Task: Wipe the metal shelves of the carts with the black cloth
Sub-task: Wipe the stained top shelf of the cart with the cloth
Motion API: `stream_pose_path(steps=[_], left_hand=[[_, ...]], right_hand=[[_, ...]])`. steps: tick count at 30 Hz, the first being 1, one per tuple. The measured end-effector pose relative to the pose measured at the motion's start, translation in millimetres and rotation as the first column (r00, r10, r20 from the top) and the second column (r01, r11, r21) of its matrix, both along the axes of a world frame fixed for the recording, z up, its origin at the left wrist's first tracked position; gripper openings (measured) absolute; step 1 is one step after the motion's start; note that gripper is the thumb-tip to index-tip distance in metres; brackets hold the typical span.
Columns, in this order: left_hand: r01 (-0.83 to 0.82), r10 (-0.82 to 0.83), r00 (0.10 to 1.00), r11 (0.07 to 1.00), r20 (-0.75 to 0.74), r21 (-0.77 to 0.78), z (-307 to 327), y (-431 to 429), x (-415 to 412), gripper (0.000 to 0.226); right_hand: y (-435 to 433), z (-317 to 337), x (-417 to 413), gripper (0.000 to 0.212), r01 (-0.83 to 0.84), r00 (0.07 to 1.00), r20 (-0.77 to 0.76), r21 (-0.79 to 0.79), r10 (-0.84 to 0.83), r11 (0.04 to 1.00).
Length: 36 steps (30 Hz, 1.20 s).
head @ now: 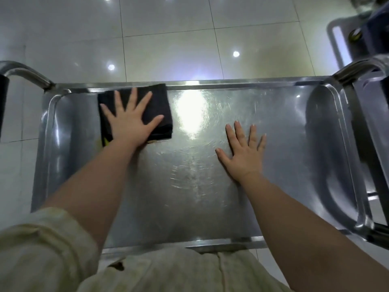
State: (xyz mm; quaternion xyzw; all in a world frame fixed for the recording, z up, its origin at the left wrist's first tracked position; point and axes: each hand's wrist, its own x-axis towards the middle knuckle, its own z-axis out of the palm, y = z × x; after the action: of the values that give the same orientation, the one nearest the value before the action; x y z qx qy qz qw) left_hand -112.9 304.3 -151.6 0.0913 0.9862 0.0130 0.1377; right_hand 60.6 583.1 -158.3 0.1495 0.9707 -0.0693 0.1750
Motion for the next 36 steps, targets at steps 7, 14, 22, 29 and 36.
stream_pose_path(steps=[7, 14, 22, 29, 36], left_hand=[[-0.025, 0.025, 1.000, 0.999, 0.002, -0.030, 1.8, -36.9, 1.9, 0.081], [-0.004, 0.004, 1.000, 1.000, -0.001, -0.004, 2.1, -39.1, 4.6, 0.082], [-0.031, 0.031, 0.999, 0.999, -0.011, 0.027, 0.0, -47.5, 13.5, 0.081], [0.048, -0.048, 0.999, 0.998, 0.002, 0.032, 1.8, -90.1, 4.8, 0.080], [0.063, -0.063, 0.998, 0.998, 0.024, 0.016, 4.6, -116.1, -3.8, 0.083]], right_hand=[[-4.6, 2.2, 1.5, 0.071, 0.001, 1.000, 0.001, 0.026, -0.001, 1.000], [-103.0, 19.3, -40.5, 0.067, -0.101, 0.992, -0.089, -0.086, 0.094, 0.991], [-159.6, -3.2, -44.7, 0.066, -0.137, 0.989, -0.060, -0.016, 0.136, 0.990], [-167.9, -2.8, -42.0, 0.066, -0.132, 0.989, -0.066, -0.024, 0.130, 0.991], [-170.1, -5.4, -44.6, 0.067, -0.127, 0.990, -0.065, 0.004, 0.127, 0.992]])
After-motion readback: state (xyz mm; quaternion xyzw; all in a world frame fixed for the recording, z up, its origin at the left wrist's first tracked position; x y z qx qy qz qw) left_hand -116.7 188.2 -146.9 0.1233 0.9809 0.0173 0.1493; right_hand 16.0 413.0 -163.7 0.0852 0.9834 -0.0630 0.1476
